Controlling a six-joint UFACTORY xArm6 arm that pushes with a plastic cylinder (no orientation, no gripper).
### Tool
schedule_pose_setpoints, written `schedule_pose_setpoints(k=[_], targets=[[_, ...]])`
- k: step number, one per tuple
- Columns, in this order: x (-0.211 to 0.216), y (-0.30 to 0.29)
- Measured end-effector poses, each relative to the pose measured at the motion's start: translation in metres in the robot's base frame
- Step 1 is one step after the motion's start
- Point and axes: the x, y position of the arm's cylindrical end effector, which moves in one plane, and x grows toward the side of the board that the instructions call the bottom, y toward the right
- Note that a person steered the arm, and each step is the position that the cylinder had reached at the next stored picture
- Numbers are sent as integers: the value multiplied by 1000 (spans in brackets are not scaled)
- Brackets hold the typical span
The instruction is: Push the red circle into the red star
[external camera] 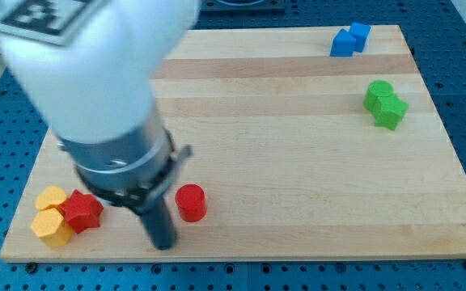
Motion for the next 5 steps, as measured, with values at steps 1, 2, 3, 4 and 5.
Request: schedule_pose_setpoints(k=[1,2,3,4,5], targets=[[0,72],[-33,104],[-66,94],[-67,64],[-53,33]])
